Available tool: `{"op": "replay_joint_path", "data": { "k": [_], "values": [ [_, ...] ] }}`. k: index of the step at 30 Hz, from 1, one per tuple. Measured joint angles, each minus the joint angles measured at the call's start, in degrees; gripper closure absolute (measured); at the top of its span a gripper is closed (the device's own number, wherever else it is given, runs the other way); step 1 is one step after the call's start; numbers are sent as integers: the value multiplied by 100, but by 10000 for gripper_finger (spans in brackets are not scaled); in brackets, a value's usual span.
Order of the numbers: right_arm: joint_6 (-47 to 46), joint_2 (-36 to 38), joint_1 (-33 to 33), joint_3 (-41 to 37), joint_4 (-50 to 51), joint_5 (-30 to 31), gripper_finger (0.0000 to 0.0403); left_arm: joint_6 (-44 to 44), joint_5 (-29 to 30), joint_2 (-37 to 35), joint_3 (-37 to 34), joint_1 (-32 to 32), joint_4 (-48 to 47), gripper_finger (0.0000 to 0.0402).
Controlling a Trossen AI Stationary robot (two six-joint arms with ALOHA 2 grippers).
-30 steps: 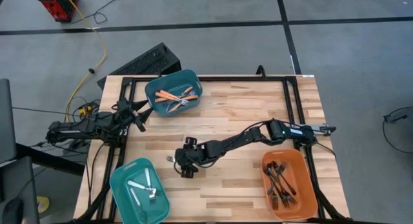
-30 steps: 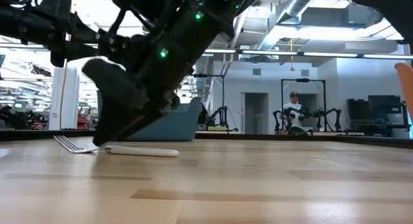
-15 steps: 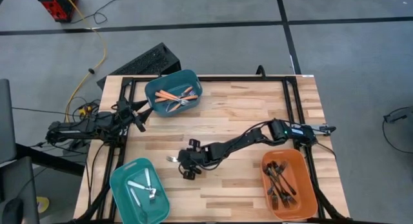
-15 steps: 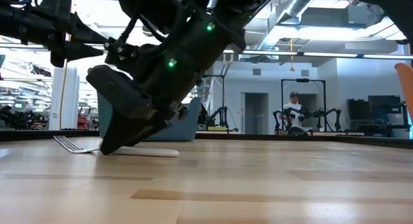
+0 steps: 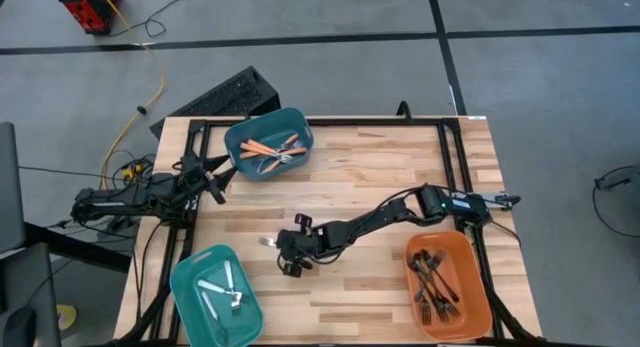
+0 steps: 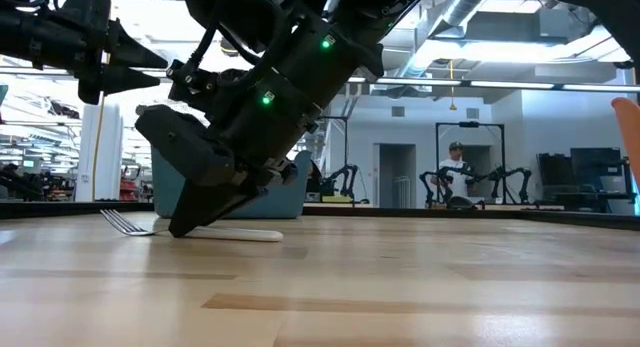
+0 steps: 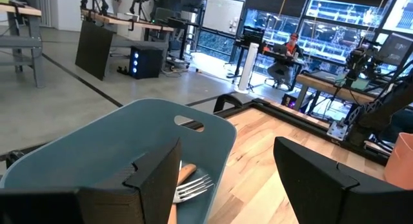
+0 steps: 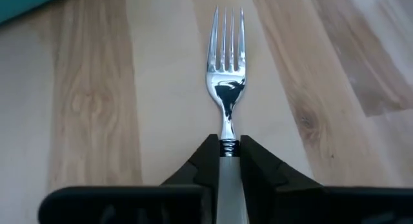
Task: Sort silverware by color (type)
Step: Put the white fork into the green bin
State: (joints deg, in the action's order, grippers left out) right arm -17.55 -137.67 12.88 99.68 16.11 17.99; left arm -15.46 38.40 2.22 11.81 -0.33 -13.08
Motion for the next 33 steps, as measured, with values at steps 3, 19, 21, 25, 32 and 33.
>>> {"op": "replay_joint_path", "data": {
  "k": [3,19,21,25,32,33],
  "values": [
    [2,-8,38,62,-59,77,341,0,0,0,0,0,0,167],
    [307,-70,49,778,123,142,389,2,1,-2,0,-1,2,167],
    [391,-76,49,899,181,143,389,2,1,-2,0,-1,2,167],
    [426,-54,51,1154,444,109,374,2,1,0,0,-1,2,167],
    [806,-55,55,1274,53,-261,237,-15,60,-1,0,0,1,167],
    [839,-91,55,1276,48,-259,213,-20,62,0,0,1,2,167]
  ]
}}
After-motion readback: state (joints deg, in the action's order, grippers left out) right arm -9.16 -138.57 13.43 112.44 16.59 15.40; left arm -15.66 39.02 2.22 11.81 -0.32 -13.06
